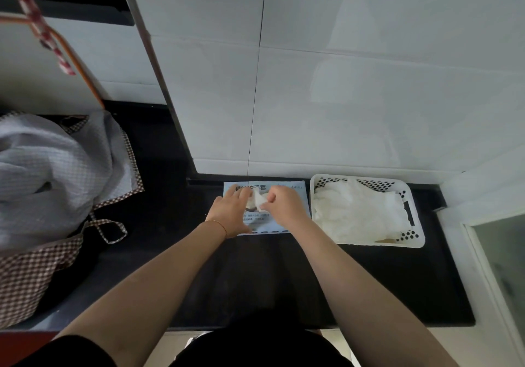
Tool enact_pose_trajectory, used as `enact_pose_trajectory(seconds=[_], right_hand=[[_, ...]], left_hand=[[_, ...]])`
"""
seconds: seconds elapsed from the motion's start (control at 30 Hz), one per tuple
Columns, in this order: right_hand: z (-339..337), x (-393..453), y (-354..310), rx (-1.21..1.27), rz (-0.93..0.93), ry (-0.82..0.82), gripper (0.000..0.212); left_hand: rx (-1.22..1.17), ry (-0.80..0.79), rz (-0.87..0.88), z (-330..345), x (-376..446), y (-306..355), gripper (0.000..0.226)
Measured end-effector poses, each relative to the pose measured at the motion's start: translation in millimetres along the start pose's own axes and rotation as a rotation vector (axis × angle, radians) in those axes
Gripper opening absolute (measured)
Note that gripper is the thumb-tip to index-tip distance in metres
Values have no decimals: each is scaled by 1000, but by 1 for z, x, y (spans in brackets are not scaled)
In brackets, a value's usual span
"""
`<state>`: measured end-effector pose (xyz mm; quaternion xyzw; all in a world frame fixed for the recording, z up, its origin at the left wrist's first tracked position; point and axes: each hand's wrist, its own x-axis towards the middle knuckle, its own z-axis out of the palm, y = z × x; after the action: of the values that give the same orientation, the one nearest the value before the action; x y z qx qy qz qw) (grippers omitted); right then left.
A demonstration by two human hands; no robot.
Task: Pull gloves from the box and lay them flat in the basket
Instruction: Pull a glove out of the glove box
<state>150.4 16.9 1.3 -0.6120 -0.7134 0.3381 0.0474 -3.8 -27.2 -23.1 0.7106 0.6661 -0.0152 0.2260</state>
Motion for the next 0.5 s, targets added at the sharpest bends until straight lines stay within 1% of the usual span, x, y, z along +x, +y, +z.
enact_pose_trajectory(seconds=[0.07, 0.13, 0.2, 0.27, 0.37, 0.4, 0.43, 0.5], right_hand=[[-7, 4, 1, 74, 12, 82, 28], [-18, 7, 7, 83, 84, 207, 28], [-27, 9, 15, 75, 170, 268, 34], [-29, 10, 22, 45, 212, 205, 38], [-23, 5, 29, 3, 191, -32, 26], [-20, 3, 30, -15, 180, -73, 25], [-17, 1, 30, -30, 170, -79, 26], [-11, -1, 28, -72, 154, -6, 33]], left_hand=[[6, -16, -1, -1, 1, -1, 88], [34, -54, 11, 0, 2, -3, 94], [64, -98, 16, 2, 4, -5, 97], [87, -127, 18, 2, 4, -5, 91], [104, -155, 22, -1, 4, -4, 79], [107, -154, 25, -2, 4, -2, 78], [97, -145, 22, -3, 3, -2, 79], [50, -98, 11, -3, 3, 0, 89]])
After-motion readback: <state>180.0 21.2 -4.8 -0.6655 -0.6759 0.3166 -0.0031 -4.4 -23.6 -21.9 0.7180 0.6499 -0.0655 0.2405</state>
